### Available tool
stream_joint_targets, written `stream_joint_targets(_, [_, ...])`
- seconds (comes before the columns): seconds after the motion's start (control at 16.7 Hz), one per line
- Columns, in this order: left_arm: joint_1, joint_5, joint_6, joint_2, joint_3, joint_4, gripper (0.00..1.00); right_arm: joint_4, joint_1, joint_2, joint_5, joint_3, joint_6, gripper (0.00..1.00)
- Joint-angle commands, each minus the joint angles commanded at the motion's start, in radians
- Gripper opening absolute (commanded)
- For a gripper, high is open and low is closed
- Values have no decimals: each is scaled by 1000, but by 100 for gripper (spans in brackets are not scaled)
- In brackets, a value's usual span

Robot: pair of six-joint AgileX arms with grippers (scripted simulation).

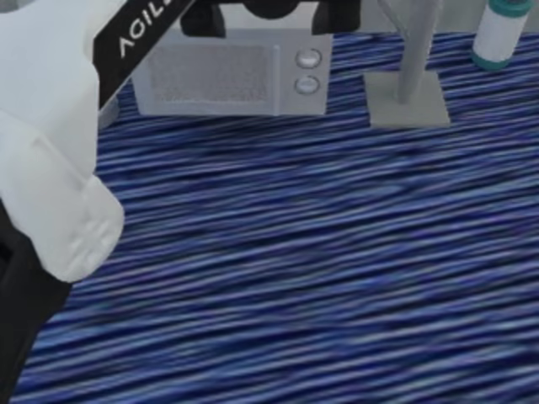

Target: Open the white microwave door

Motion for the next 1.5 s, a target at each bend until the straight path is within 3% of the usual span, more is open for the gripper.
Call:
stream_joint_targets(0.42, [36, 16, 35, 29, -171, 211, 100, 0, 0, 0, 0, 0, 0, 100])
stream_joint_targets(0.72, [40, 18, 39, 33, -193, 238, 100, 0, 0, 0, 0, 0, 0, 100])
stream_joint_targets(1.5, [40, 18, 39, 33, -193, 238, 2, 0, 0, 0, 0, 0, 0, 100])
